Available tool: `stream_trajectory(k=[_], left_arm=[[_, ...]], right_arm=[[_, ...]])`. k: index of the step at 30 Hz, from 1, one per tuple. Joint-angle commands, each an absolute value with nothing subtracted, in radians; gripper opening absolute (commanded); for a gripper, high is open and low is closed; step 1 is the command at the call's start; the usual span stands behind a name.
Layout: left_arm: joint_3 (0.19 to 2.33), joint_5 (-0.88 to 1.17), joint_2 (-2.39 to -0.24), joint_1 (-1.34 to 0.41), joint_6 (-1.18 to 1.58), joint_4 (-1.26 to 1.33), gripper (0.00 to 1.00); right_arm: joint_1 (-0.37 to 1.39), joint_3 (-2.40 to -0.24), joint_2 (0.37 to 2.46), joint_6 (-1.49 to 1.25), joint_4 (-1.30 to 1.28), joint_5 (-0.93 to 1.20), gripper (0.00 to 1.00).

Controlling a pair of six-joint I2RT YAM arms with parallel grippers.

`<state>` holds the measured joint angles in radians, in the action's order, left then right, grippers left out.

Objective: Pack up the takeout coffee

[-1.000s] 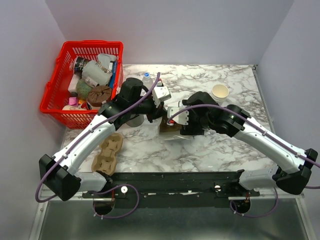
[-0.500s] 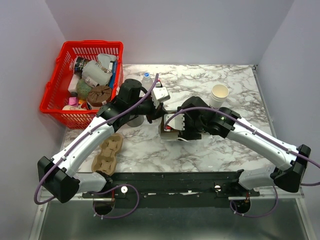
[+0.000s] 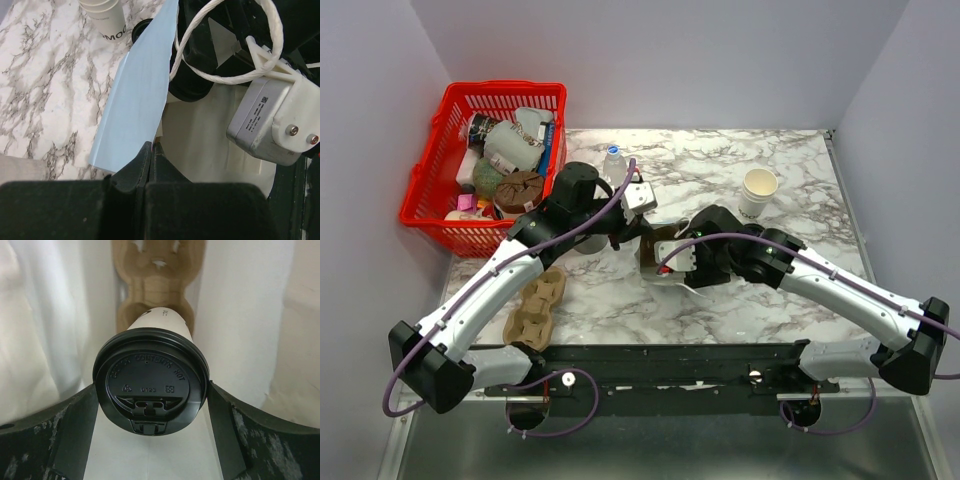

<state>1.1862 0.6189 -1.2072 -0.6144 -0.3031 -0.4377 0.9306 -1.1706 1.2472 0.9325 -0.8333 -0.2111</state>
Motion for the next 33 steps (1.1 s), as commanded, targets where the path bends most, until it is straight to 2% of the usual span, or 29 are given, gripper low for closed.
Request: stream_trajectory(k=[1,33], left_arm=[[1.167,0.675,-1.17,-0.614,-0.354,-0.414,0.0],[1.146,0.73,-1.204,-0.574,-0.333,-0.331,0.0]], right_arm=[[0.937,-1.169,1.236,0.968,-0.782,-0.262,0.0],[0.833,-1.12,1.319,1.016,-0.73,-0.181,0.01]])
